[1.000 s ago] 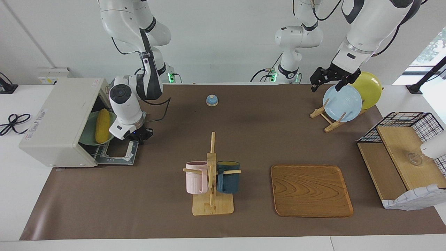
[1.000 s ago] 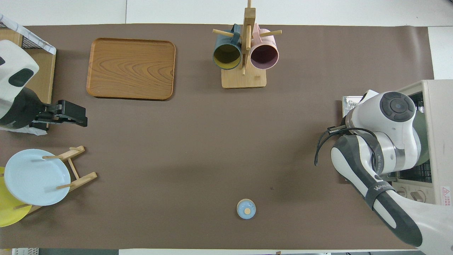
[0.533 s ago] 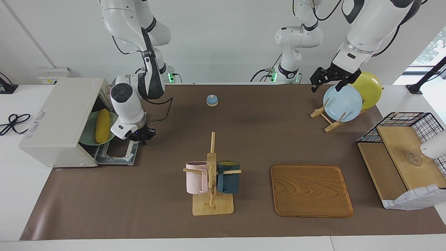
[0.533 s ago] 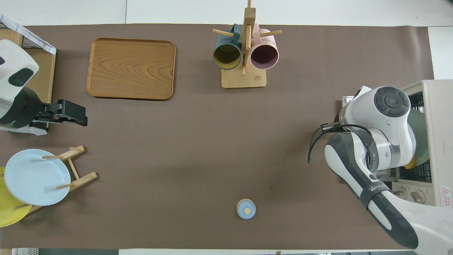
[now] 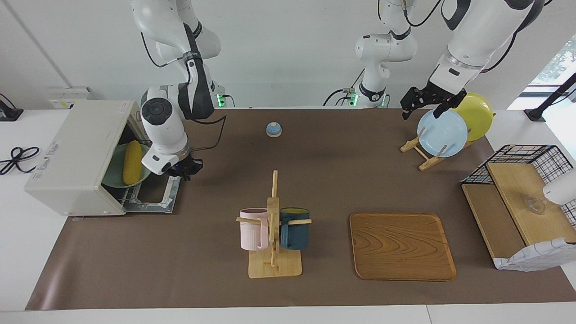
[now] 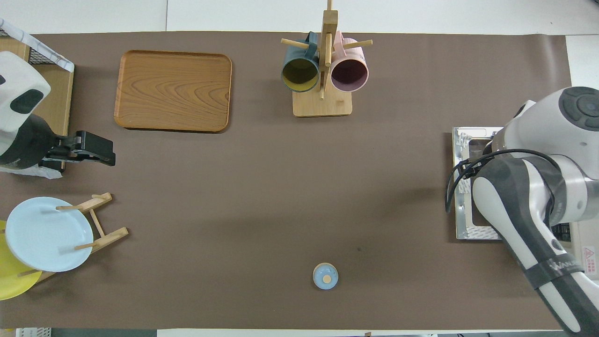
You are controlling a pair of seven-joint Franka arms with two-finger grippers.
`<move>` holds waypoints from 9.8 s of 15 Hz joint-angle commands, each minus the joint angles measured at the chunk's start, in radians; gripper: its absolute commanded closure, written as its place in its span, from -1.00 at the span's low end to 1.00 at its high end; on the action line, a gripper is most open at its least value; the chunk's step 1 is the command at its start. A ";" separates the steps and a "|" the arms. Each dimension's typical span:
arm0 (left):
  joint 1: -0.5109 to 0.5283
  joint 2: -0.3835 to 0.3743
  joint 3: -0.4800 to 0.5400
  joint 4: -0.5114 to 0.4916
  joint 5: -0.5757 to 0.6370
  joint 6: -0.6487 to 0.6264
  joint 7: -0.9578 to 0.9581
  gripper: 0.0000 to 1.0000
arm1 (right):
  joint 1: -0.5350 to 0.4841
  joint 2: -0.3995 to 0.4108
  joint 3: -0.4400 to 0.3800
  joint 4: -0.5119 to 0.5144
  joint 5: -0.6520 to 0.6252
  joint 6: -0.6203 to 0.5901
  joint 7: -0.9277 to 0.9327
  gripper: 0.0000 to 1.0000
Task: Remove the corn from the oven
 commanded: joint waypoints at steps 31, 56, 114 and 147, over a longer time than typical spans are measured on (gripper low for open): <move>0.000 -0.010 -0.005 -0.008 0.016 0.046 0.003 -1.00 | 0.097 -0.019 0.015 -0.043 -0.139 0.031 -0.016 1.00; 0.001 -0.011 -0.006 -0.014 0.008 0.063 0.006 -1.00 | 0.725 0.446 0.026 0.417 0.169 0.156 0.900 0.06; -0.450 0.397 0.007 -0.063 -0.015 0.571 -0.643 1.00 | 0.044 -0.001 0.017 0.029 -0.392 -0.111 -0.002 1.00; -0.088 0.871 0.020 0.506 0.102 0.518 -0.017 1.00 | -0.042 -0.035 0.034 0.495 0.070 -0.484 -0.065 -1.00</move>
